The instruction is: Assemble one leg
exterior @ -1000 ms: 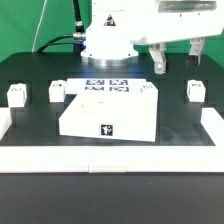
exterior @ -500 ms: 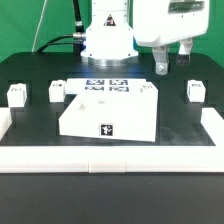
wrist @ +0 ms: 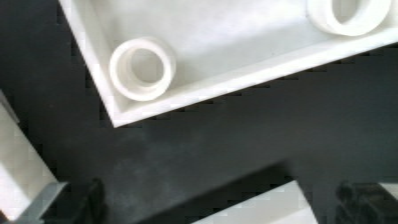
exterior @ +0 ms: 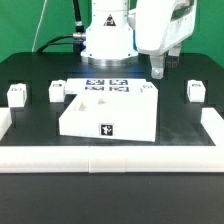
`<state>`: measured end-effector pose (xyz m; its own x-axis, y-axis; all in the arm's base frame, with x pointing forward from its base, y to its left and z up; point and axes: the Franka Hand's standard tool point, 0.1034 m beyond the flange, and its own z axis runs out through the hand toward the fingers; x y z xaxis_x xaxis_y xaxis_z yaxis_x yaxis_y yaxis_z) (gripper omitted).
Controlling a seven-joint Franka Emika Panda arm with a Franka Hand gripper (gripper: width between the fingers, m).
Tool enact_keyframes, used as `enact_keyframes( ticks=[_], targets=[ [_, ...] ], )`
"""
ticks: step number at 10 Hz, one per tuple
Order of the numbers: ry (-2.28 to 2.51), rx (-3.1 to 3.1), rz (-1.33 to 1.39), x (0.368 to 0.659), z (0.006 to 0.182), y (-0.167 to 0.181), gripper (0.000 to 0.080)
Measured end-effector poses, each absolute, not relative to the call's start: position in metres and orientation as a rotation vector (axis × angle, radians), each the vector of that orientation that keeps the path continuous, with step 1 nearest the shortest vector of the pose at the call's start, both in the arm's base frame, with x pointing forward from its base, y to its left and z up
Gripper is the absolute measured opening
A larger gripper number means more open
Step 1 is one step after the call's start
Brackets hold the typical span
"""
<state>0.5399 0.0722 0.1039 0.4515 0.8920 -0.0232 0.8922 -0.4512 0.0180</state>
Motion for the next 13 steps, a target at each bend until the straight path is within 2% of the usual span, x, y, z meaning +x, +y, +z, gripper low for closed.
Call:
enact_keyframes(
  ticks=[2,6,10,13],
  targets=[
    [1.808,2.534,0.000,0.533,0.095,0.061,0.0650],
    [2.112,2.299,-0.035,0.496,0.074,0.023,0.0650],
    [2.105,2.309,-0.041,0.495,0.073,0.022,0.0650],
    [2.111,2.333,-0.052,0.457,0.049,0.018,0.0650]
  ],
)
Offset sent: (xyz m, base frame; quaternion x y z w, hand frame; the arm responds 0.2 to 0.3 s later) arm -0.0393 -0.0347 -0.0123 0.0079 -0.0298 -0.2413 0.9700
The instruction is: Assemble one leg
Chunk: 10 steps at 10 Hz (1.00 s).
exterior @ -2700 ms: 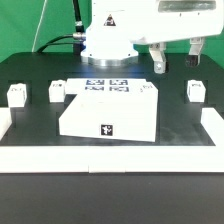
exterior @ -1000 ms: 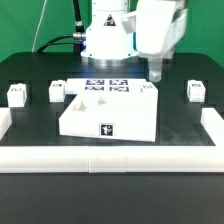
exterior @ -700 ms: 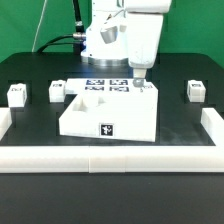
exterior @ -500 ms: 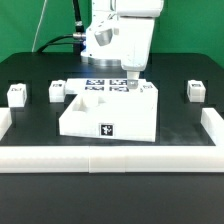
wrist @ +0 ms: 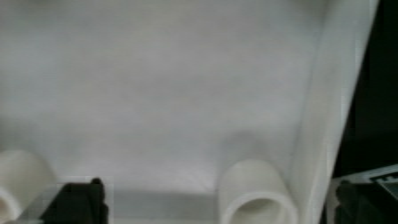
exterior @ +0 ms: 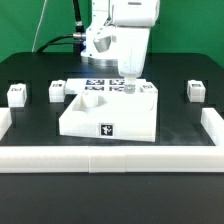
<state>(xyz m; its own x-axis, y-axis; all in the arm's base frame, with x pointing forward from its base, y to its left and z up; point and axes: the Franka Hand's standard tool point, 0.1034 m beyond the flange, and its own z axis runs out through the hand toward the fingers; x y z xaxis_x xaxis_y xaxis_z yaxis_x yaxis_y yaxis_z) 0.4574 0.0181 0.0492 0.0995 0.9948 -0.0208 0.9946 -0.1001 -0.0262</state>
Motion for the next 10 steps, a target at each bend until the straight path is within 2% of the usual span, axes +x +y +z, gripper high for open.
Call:
enact_keyframes(
  ticks=[3,5,8,10],
  targets=[
    [-2.069,-2.310,0.080,0.434,0.021,0.016,0.0650],
    [-2.051,-2.304,0.097,0.429,0.009,0.014,0.0650],
    [-2.035,-2.320,0.094,0.430,0.009,0.015,0.0650],
    [-2.032,-2.319,0.098,0.429,0.008,0.015,0.0390]
  ],
)
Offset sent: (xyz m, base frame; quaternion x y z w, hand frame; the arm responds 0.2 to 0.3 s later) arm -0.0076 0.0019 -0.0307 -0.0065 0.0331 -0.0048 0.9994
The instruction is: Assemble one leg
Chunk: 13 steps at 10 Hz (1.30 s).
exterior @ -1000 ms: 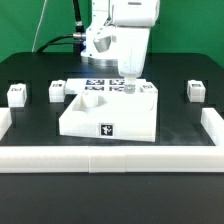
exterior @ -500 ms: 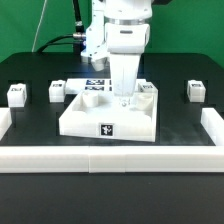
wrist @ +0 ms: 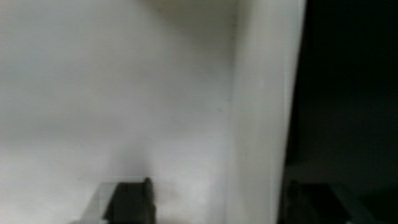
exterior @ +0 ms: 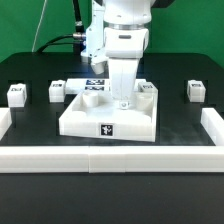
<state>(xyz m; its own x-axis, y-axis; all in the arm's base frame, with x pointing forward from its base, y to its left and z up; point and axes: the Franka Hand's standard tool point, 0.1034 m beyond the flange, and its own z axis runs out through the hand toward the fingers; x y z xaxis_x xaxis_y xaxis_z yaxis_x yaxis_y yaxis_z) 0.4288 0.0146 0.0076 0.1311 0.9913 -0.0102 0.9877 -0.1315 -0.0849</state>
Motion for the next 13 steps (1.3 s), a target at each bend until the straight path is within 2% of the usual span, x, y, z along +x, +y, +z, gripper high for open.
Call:
enact_keyframes(
  ticks=[1,2,3,10,13],
  targets=[
    [-2.031,-2.319,0.098,0.429,0.008,0.015,0.0252],
    [-2.031,-2.318,0.099,0.428,0.007,0.015,0.0252],
    [-2.031,-2.320,0.098,0.429,0.007,0.014,0.0069],
    [-2.046,-2.314,0.086,0.432,0.008,0.015,0.0062],
    [-2.101,-2.277,0.056,0.455,0.008,0.026,0.0063]
  ],
)
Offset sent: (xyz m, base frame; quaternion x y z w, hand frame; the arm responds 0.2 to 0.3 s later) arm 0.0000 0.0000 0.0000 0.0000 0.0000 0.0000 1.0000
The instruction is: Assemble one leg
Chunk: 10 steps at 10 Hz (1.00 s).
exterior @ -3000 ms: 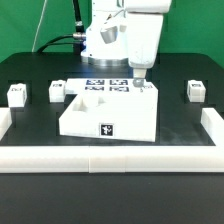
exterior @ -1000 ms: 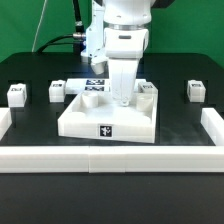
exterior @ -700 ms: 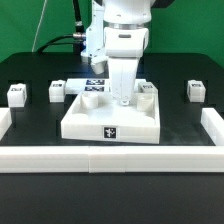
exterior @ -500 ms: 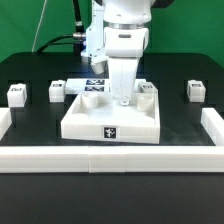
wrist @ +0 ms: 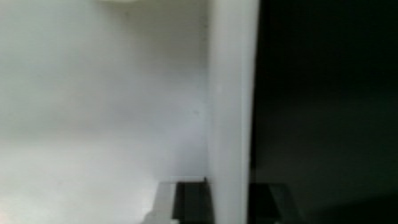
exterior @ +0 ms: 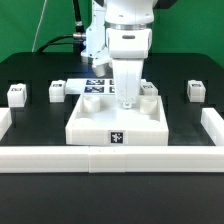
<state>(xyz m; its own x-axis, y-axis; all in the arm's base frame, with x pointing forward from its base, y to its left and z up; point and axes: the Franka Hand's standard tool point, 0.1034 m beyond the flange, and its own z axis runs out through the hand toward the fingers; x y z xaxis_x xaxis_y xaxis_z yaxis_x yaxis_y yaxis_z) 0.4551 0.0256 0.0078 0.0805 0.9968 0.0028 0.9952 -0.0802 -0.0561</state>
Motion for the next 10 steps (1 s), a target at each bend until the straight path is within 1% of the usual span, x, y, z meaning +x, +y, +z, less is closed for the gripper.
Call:
enact_keyframes(
  ticks=[4,5,8,10],
  targets=[
    [-2.160,-2.214,0.017,0.491,0.008,0.063,0.0063],
    [-2.172,-2.204,0.006,0.496,0.008,0.070,0.0063],
    [-2.161,-2.217,-0.006,0.502,0.009,0.084,0.0063],
    [-2.160,-2.216,-0.002,0.502,0.009,0.085,0.0063]
  ],
)
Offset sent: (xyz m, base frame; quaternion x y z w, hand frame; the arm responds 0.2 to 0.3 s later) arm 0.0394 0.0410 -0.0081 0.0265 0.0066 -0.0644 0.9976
